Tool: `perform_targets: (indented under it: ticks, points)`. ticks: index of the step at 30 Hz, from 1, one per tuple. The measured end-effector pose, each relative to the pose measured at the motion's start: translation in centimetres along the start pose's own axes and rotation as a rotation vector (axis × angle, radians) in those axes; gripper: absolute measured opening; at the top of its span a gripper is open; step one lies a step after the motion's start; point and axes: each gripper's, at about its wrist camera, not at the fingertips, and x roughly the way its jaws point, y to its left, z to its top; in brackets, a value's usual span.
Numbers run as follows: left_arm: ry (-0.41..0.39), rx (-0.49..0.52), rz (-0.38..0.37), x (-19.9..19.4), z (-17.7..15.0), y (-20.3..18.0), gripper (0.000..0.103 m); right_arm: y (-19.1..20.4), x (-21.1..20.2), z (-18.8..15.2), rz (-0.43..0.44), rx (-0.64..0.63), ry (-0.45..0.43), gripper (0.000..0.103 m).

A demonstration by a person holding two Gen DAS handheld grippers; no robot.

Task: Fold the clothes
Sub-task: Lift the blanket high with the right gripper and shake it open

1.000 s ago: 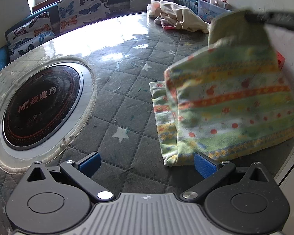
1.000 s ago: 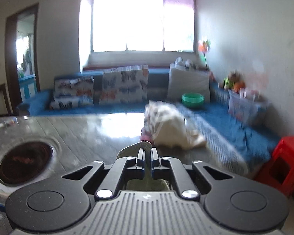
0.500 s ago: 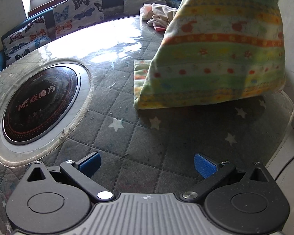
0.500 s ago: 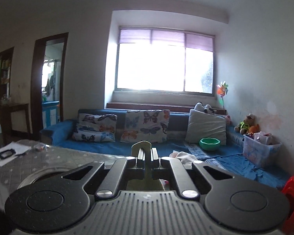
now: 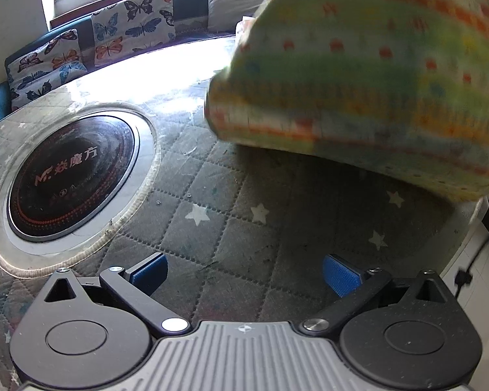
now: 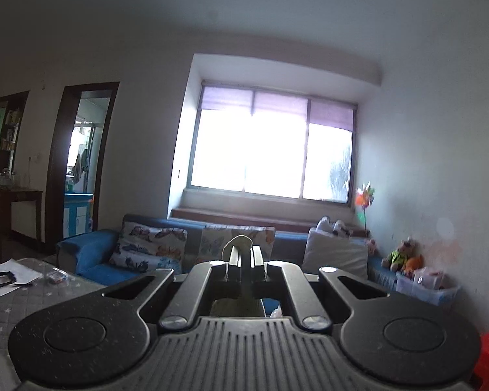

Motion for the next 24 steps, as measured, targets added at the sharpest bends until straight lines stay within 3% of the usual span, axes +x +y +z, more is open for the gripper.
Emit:
perform_targets:
  ticks: [6,9,16,20,24]
  points:
    - [0.003,-0.015,0.006,0.2,0.2,0.8,0.103,-0.3,3.5,2.2,-0.039,0.024,-0.089,0.004]
    - [-0.001,-0.027,0.011,0.1,0.3,1.4,0.103,0.6,3.7,2.8,0.031,0.028,-0.107,0.004]
    - [-0.002,-0.053,0.015,0.0,0.2,2.7,0.103,5.4,1.8,-1.8,0.238,-0.073,0.048,0.004]
    - [-0.009,-0.056,0.022,-0.4,-0.1,3.2,0.103,6.6,1.6,-5.6,0.302,-0.058,0.177,0.004]
    - [-0.021,-0.060,0.025,-0.8,-0.5,3.8,0.103,6.8,1.5,-8.7,0.309,-0.038,0.280,0.004]
